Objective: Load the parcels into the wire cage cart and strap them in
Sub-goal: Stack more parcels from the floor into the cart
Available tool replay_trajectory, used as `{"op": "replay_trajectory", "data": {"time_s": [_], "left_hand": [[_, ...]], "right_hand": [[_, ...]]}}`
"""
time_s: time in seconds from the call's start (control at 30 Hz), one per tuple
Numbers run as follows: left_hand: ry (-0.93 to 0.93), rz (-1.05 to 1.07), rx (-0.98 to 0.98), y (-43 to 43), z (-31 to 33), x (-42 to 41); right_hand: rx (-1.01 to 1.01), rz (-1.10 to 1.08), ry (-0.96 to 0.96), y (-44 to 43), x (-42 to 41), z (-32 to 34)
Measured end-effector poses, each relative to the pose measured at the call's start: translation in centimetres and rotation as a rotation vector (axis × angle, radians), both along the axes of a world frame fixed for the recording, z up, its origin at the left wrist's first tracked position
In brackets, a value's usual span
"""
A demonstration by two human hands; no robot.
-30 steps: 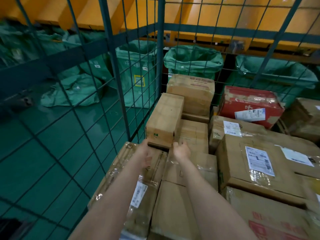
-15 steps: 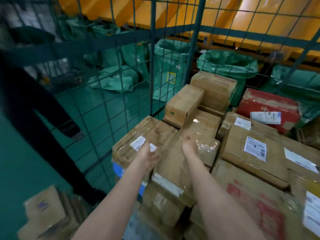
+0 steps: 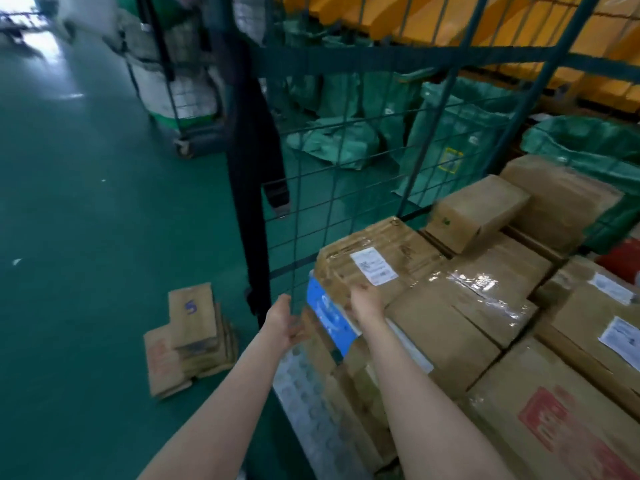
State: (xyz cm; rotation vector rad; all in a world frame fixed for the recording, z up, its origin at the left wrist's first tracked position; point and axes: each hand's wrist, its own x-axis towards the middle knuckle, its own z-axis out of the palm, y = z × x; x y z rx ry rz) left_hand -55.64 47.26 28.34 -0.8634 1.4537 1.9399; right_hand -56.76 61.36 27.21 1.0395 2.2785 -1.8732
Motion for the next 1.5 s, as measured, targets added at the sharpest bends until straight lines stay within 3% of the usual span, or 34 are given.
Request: {"op": "replay_trajectory", "data": {"time_s": [0.23, 0.73, 1.13, 1.5], "left_hand": [[-0.076, 0.172, 0.010, -9.6, -3.0, 0.0], [-0.141, 0.383, -0.077, -31.9, -7.0, -3.8], [-0.292, 0.378, -0.207, -41.5, -11.2, -9.2], [-0.355, 0.204, -0.378, -47.2, -20.3, -17.3]], "right_hand": [[-0.087, 0.295, -0.187, -10.9, -1.5, -1.5], [-0.112, 0.479, -0.383, -32.7, -6.1, -6.0], [-0.066, 0.619, -0.484, -41.6, -12.5, -10.9], [-0.054, 0.697, -0.660, -48.3, -19.5, -22.8]]}}
